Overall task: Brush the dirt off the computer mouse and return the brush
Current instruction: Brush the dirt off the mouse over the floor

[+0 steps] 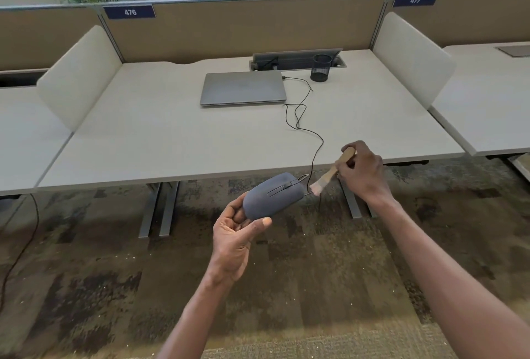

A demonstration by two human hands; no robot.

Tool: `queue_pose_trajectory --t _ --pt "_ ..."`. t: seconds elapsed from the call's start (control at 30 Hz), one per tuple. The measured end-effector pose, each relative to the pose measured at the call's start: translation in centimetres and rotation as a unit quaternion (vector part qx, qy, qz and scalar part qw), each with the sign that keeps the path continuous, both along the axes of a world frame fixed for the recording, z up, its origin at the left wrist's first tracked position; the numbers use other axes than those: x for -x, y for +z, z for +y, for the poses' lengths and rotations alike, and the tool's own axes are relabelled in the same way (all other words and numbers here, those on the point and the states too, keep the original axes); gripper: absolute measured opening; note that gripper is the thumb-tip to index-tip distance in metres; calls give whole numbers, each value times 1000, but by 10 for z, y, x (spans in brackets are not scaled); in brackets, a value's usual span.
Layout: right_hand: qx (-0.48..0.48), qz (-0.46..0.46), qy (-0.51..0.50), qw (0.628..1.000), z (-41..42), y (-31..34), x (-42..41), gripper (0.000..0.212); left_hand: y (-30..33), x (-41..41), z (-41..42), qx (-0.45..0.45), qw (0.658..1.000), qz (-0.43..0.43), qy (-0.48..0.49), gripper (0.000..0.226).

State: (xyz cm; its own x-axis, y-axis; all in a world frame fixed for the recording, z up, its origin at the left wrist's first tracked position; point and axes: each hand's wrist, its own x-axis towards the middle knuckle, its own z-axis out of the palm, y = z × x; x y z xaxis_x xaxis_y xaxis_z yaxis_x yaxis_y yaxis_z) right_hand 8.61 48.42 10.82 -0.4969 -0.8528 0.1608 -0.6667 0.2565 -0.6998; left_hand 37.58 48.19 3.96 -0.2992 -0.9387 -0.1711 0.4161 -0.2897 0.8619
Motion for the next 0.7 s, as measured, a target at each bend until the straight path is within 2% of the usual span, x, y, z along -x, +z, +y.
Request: queue_pose_trajectory --t 0.07,0.17,0.23,0.3,0.4,0.7 --pt "-13 -37 3 999 6 1 2 24 1 0 0 2 1000 1 6 78" --pt "-18 96 2 995 17 -3 -2 19 3 1 1 8 1000 -2 12 77" --pt "-8 117 0 993 24 -6 -5 17 4 4 1 10 1000 0 16 72" --pt "-6 104 -17 994 29 -5 -5 15 4 8 1 12 1000 1 23 68" --pt "-7 88 -38 995 38 -2 -1 15 6 15 -1 19 999 -4 44 73" --pt "46 49 -47 997 46 22 29 18 19 51 -9 63 992 -35 102 72"
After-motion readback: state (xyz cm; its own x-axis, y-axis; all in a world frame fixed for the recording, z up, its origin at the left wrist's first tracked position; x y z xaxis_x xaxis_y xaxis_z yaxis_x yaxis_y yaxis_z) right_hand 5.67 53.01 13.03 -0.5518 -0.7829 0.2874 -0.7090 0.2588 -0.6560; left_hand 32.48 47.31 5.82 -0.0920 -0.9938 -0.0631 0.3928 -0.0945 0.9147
